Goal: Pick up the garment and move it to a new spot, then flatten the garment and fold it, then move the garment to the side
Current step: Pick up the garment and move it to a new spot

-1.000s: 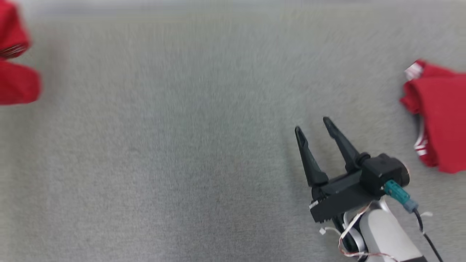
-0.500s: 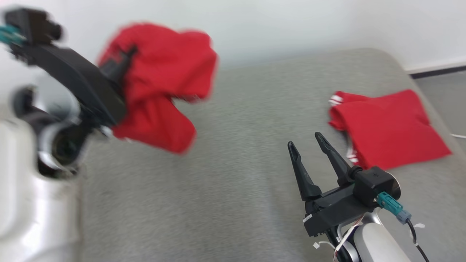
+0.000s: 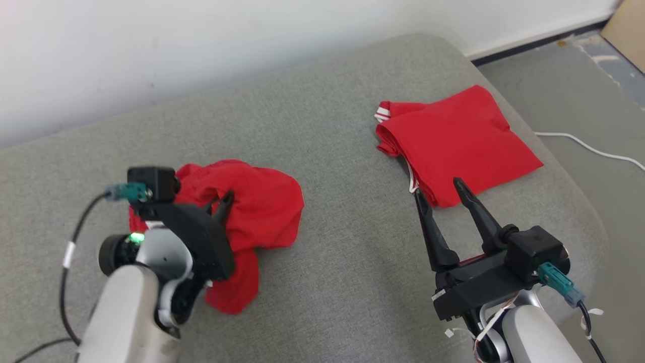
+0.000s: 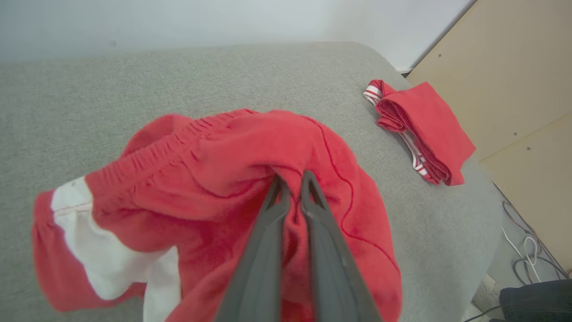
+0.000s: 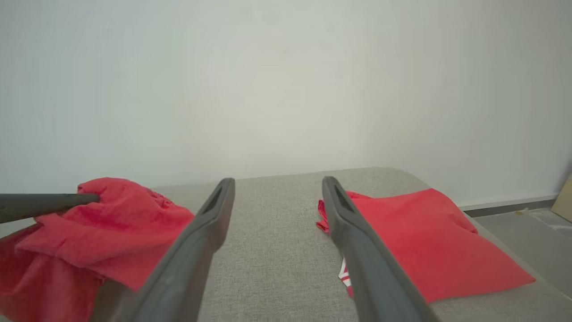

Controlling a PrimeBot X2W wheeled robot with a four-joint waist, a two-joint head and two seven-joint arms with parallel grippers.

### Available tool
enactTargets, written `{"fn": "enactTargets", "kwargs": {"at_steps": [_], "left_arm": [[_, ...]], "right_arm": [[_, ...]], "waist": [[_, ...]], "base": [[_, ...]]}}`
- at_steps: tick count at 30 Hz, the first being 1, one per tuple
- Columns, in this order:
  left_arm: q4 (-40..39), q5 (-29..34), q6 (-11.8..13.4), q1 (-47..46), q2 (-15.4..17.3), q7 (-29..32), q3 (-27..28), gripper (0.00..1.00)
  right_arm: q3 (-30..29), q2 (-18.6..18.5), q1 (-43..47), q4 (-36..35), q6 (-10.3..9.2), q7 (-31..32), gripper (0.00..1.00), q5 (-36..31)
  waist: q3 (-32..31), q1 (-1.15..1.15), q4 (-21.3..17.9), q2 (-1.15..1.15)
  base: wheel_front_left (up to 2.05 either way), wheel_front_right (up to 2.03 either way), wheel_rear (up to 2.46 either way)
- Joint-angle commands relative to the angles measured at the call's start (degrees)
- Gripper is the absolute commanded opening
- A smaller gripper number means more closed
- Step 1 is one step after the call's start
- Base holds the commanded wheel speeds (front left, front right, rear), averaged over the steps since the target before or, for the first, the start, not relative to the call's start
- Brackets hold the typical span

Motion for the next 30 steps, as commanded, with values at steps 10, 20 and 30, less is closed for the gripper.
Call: {"fn": "enactTargets", "kwargs": {"at_steps": [10,20,30], "left_arm": [[6.37,6.82,0.0,5.34,-1.5,-26.47,-2.79,1.0],[2.21,7.23,1.16,14.76,0.67,-40.54,1.45,1.0],[-3.81,9.96,0.69,25.35,1.77,-41.79,7.15,1.0]], "right_arm": [[-3.69,-2.19,2.4,-0.75,-0.17,1.48,1.0,-1.38],[-8.92,-4.75,6.64,-0.95,-0.16,2.77,1.0,-1.69],[-9.05,-7.09,10.18,2.29,-0.17,2.02,1.0,-0.05]], "waist": [[-2.78,0.0,5.44,0.0],[-7.45,0.0,11.63,0.0],[-9.92,0.0,17.24,0.0]], "base": [[0.0,0.0,0.0],[0.0,0.0,0.0],[0.0,0.0,0.0]]}}
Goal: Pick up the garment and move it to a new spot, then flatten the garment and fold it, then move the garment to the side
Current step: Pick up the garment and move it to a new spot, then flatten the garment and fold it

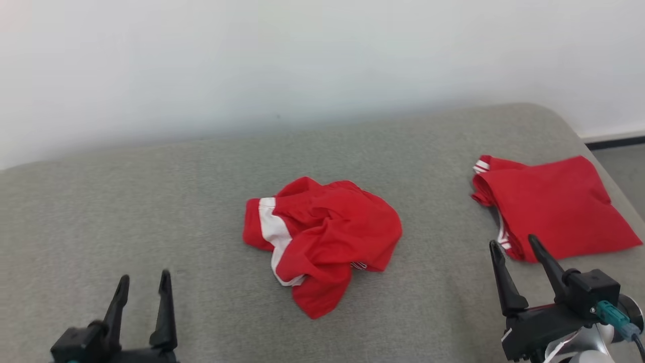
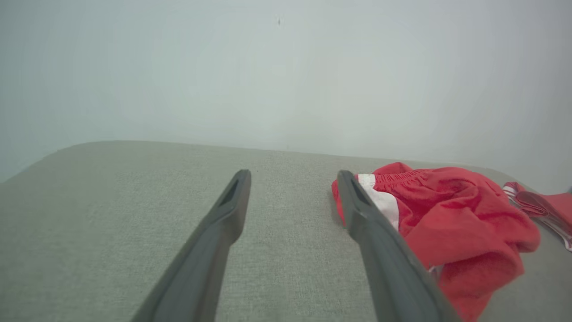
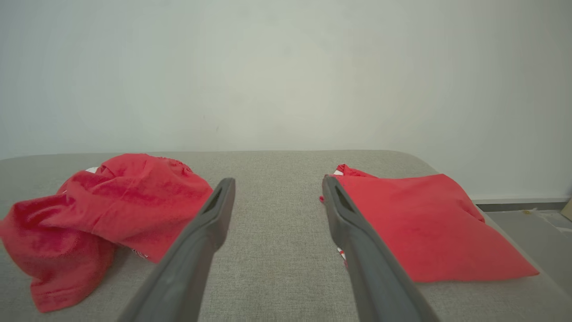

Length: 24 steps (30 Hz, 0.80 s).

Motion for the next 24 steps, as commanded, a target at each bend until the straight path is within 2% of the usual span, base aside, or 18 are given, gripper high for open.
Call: {"fn": "enactTargets", "kwargs": {"at_steps": [1,9,17,24], "left_arm": [[-0.49,0.27,0.19,1.46,-0.14,-0.07,0.75,1.0],[-1.23,2.31,0.55,6.8,-0.59,-0.09,3.62,1.0],[-1.55,3.04,0.86,7.64,-1.02,-0.09,5.82,1.0],[-1.52,3.62,0.04,7.64,-1.49,-0.1,6.11,1.0]], "right_arm": [[0.2,-0.43,0.76,0.31,-0.16,-0.26,1.0,0.22],[0.73,-0.26,1.84,2.96,-0.16,-1.12,1.0,0.9],[1.04,-0.1,1.99,3.81,-0.16,-1.35,1.0,0.9],[1.0,0.21,1.99,3.83,-0.16,-1.37,1.0,0.64]], "waist": [[-1.92,0.01,2.69,0.0],[-2.66,0.01,4.41,0.0],[-2.59,0.01,4.28,0.0],[-2.31,0.01,3.94,0.0]], "base": [[0.0,0.0,0.0],[0.0,0.0,0.0],[0.0,0.0,0.0],[0.0,0.0,0.0]]}}
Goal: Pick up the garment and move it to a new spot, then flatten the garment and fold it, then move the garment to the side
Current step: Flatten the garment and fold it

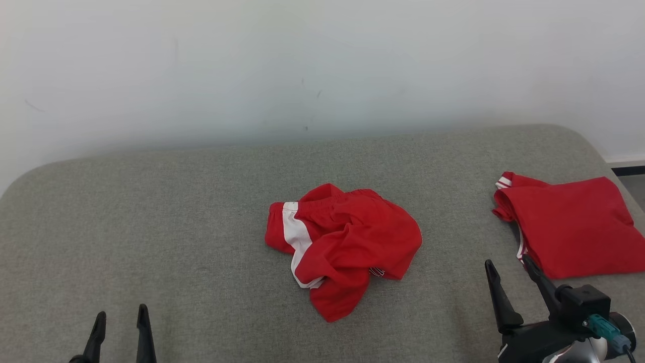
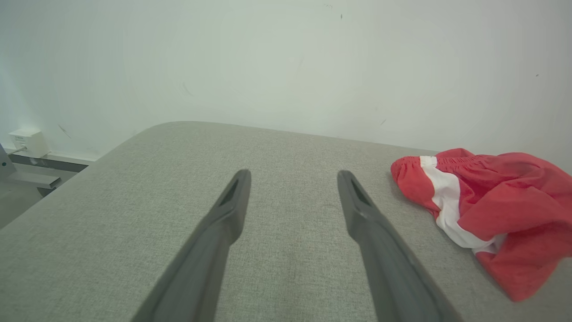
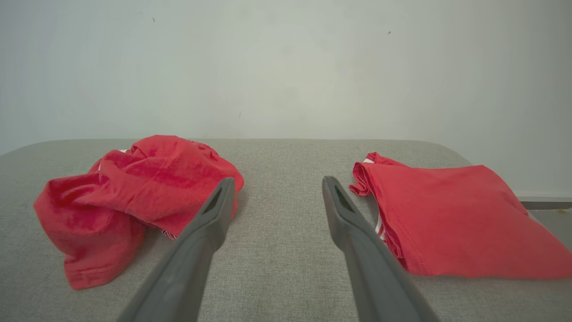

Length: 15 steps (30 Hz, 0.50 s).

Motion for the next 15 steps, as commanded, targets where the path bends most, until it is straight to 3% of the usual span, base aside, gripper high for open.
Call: {"fn": "enactTargets", "kwargs": {"at_steps": [1,15], "left_arm": [[0.03,0.22,-0.32,0.69,-0.26,-0.09,0.18,1.0],[0.59,0.83,-0.65,0.8,-1.18,-0.09,0.79,1.0]], "right_arm": [[-0.02,0.22,0.55,0.02,-0.17,-0.28,1.0,-0.31],[0.51,0.68,0.19,0.37,-0.17,-0.32,1.0,-0.2]], "waist": [[0.02,0.0,-0.01,0.0],[0.31,0.0,0.19,0.0]], "base": [[0.0,0.0,0.0],[0.0,0.0,0.0]]}}
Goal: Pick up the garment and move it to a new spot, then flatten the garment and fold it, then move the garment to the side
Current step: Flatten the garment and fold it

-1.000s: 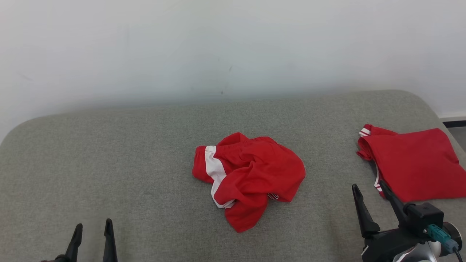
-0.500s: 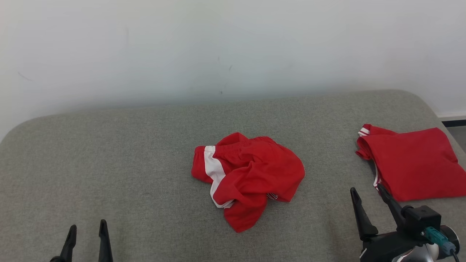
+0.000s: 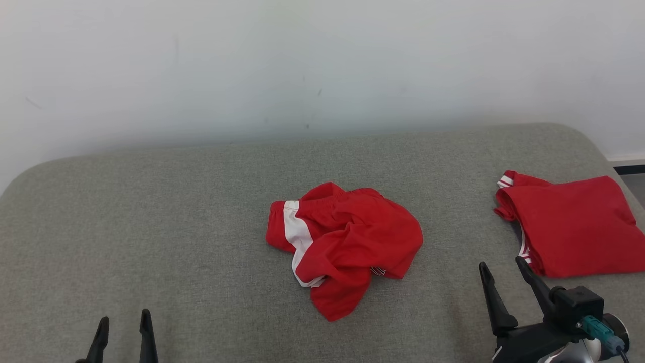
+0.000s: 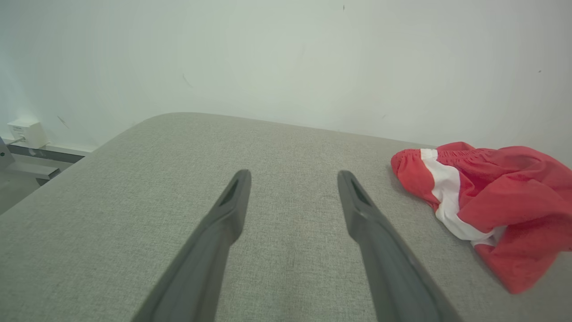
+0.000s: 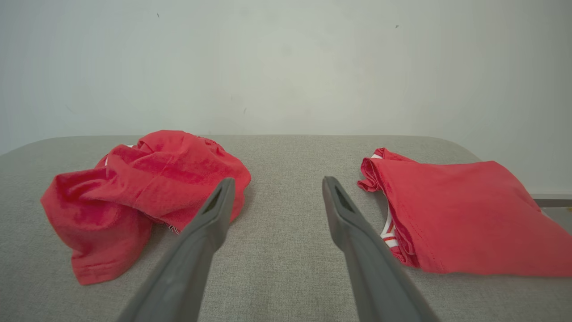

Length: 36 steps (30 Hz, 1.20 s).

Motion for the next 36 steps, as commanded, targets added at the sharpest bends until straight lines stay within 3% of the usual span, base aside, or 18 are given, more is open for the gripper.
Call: {"fn": "enactTargets", "kwargs": {"at_steps": [1,7,14,18,25,31,36], "left_arm": [[0.19,0.29,0.06,0.38,-0.11,-0.09,0.24,1.0],[1.94,1.14,-1.64,-3.22,1.15,0.43,-1.69,1.0],[8.05,2.36,-4.58,-15.13,4.65,7.21,-7.02,1.0],[15.16,0.13,-5.93,-26.5,7.24,14.46,-12.7,1.0],[21.09,-6.25,-5.93,-39.52,11.02,22.79,-22.3,1.0],[21.7,-10.57,-5.94,-46.2,16.72,28.91,-34.59,1.0],[22.06,-12.52,-5.94,-48.77,19.91,31.38,-40.56,1.0]], "right_arm": [[0.21,0.19,0.03,0.17,-0.17,-0.36,1.0,-0.08],[1.14,0.39,-0.58,-0.21,-0.17,-0.35,1.0,-0.27],[3.02,-0.07,-2.43,-1.12,-0.17,0.24,1.0,0.13],[4.45,0.05,-4.62,-2.1,-0.17,0.04,1.0,0.08],[5.57,0.58,-7.11,-2.29,-0.17,-0.93,1.0,0.19],[6.04,1.41,-7.9,-1.33,-0.17,-2.18,1.0,0.31],[6.38,1.68,-8.12,-0.7,-0.17,-2.63,1.0,0.27]], "waist": [[0.12,0.0,-0.06,0.0],[1.13,0.0,-1.29,0.0],[4.91,0.0,-5.75,0.0],[9.71,0.0,-10.23,0.0],[15.37,0.0,-15.92,0.0],[17.03,0.0,-18.7,0.0],[17.06,0.0,-19.71,0.0]], "base": [[0.0,0.0,0.0],[0.0,0.0,0.0],[0.0,0.0,0.0],[0.0,0.0,0.0],[0.0,0.0,0.0],[0.0,0.0,0.0],[0.0,0.0,0.0]]}}
